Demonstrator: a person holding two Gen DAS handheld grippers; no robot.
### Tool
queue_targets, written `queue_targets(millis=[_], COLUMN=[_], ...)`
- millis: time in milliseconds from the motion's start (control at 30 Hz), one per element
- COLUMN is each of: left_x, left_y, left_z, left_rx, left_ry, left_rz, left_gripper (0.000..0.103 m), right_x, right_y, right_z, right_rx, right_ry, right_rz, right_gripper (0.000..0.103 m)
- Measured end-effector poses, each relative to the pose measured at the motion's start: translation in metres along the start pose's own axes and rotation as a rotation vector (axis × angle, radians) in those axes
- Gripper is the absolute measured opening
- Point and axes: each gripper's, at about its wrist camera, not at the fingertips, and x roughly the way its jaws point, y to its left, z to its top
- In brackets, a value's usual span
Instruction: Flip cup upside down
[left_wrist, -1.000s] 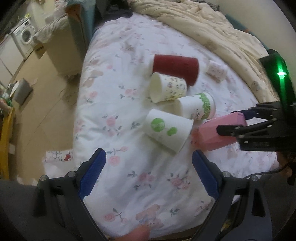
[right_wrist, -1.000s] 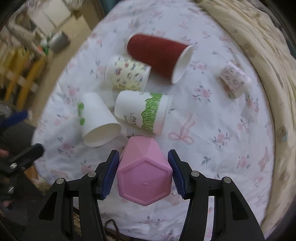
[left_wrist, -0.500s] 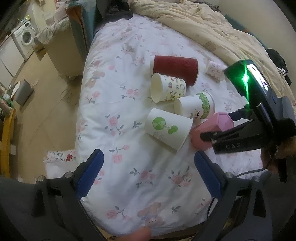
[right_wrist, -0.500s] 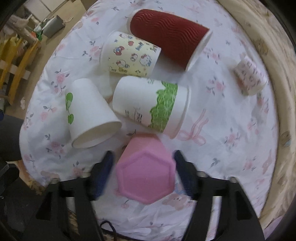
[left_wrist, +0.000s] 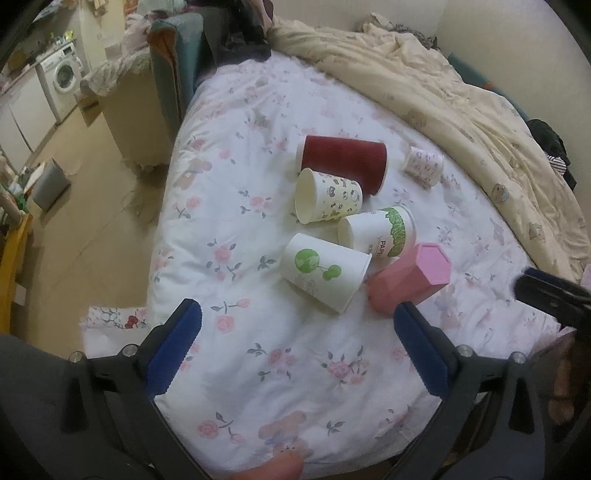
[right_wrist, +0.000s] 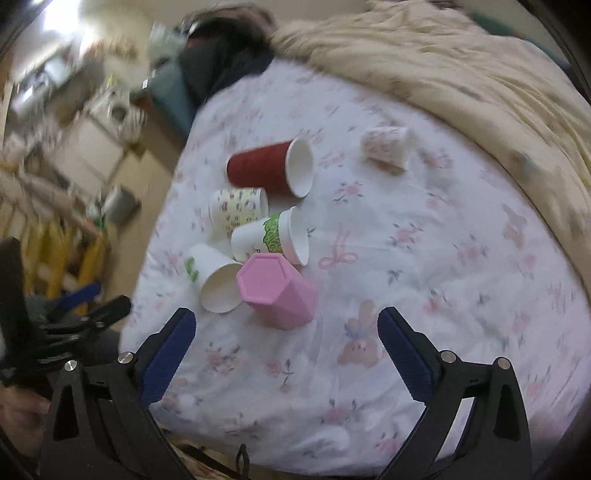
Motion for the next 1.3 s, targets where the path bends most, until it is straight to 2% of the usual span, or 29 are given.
queue_targets(millis=[100,233,300,400,567,667,1300], left_x=[-0.008,-0.024,-0.029,-0.031,-0.028,-0.024,-0.025], left_y=[-0.002,-0.008,-0.011,-0.018,-0.022,-0.027,-0.030], left_z=[-0.005,-0.014,-0.019,-0.026,-0.036,-0.039,-0.041], left_rx=[-0.011,0.011,0.018,0.063,0.057,0.080,0.080], left_ry=[-0.044,-0.121,-0.151,-0.168,-0.171,-0.166,-0.173], left_rz=[-0.011,0.011,0.015,0.050,0.051,0.080,0.062], left_gripper=[0.103,0.103,0.103,0.103,0.103,0.103,0.103], right_x=[-0.012,-0.024,-0.025,-0.018,-0.006,-0.005,-0.009], right_y=[0.005,0.014,0.015,0.014,0.016,0.021,0.024], right_z=[-0.018,-0.040,-0.047,-0.057,-0.065,-0.066,-0.067], right_rx=[0.009,-0.012,-0.009,-0.010,-0.029,-0.058,-0.058], right_ry=[-0.074,-0.177,-0.202,-0.203,-0.198,-0.206,-0.229], right_rz=[-0.037,-0.116,-0.130,-0.141,-0.173,-0.191,-0.206], right_gripper=[0.101,0.101,0.101,0.101,0.101,0.101,0.101])
